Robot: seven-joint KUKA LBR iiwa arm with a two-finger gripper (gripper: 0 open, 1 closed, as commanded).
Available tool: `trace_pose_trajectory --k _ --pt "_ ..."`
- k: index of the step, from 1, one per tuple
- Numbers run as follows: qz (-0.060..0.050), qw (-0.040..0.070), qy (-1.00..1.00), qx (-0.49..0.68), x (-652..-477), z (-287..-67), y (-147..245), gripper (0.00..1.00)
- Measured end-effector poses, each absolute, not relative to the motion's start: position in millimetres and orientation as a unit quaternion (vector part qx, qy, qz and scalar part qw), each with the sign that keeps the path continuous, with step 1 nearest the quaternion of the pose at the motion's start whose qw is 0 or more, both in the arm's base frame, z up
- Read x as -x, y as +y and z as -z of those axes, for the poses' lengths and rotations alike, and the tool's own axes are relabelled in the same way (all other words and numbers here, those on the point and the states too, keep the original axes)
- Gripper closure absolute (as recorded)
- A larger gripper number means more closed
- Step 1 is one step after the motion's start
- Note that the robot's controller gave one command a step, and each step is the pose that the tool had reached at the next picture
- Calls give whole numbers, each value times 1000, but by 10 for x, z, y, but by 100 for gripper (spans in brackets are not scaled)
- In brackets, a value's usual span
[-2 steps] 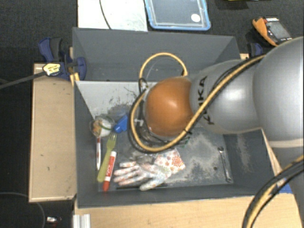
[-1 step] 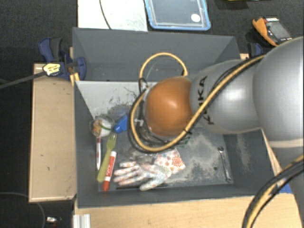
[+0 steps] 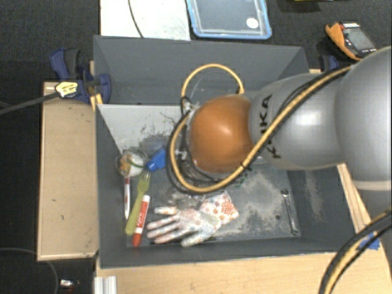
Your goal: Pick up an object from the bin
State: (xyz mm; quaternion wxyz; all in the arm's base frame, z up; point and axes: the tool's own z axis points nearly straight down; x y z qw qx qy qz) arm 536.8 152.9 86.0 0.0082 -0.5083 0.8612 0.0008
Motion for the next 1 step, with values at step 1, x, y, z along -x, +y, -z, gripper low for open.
trace_pose_trajectory --k 1 --pt "-1 8 862 507 -5364 -1116 1530 100"
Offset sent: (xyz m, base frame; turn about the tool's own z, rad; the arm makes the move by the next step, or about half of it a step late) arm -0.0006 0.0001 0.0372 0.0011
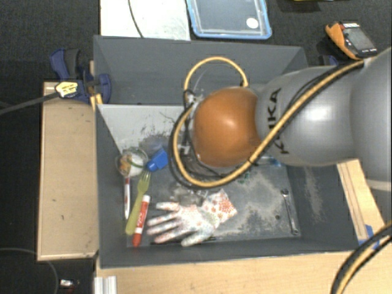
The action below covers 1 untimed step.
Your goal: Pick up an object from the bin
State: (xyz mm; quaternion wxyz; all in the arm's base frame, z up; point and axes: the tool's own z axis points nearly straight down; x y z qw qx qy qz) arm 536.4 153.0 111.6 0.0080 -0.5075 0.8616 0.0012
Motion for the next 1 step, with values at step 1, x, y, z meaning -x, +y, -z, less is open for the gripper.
trace_pose_trajectory --k 1 --pt "-1 11 863 505 -5376 -1252 1537 100"
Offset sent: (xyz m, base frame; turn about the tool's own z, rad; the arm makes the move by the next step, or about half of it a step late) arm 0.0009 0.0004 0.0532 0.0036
